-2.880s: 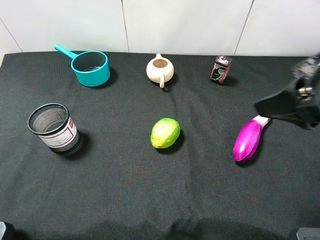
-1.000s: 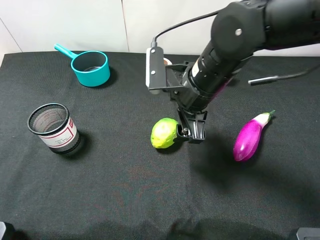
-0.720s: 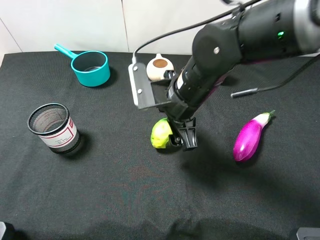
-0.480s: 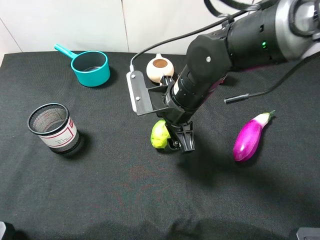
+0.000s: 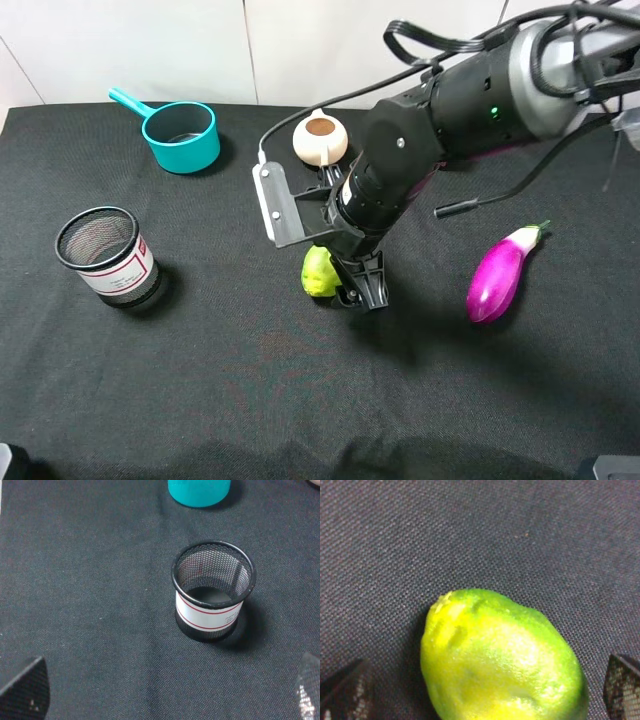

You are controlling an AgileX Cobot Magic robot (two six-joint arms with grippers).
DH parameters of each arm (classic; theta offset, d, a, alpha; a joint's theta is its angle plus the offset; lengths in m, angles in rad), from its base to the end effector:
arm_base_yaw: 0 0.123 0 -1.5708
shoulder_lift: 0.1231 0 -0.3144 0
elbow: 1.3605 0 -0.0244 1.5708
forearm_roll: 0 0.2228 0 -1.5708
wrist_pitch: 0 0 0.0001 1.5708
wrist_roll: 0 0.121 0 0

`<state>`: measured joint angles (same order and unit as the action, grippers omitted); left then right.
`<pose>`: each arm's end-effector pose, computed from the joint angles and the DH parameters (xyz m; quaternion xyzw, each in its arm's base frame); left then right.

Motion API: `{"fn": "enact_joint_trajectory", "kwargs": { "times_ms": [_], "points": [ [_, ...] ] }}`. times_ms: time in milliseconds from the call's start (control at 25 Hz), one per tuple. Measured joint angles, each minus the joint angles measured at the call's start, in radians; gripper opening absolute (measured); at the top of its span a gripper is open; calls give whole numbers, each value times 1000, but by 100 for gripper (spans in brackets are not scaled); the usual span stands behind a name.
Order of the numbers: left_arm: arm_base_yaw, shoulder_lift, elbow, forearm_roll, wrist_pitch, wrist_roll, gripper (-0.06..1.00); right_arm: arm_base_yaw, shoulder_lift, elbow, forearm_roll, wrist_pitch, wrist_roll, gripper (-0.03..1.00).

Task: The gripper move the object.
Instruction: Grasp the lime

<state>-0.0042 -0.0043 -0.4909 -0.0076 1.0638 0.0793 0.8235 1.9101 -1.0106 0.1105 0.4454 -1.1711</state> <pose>-0.0323 -0.0007 0.2471 0.0358 0.8545 0.0157 0.5179 0.2327 0.2596 0.1445 -0.8038 0.5734 0.0039 0.1587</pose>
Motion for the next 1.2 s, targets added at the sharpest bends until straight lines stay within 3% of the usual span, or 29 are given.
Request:
{"fn": "enact_joint_trajectory", "kwargs": {
  "times_ms": [400, 1120, 1200],
  "points": [
    [0, 0, 0, 0, 0, 0, 98, 0, 67, -28, -11, -20, -26, 69],
    [0, 0, 0, 0, 0, 0, 98, 0, 136, -111, -7, 39, -26, 69],
    [0, 0, 0, 0, 0, 0, 98, 0, 136, -111, -6, 40, -26, 65]
  ]
}}
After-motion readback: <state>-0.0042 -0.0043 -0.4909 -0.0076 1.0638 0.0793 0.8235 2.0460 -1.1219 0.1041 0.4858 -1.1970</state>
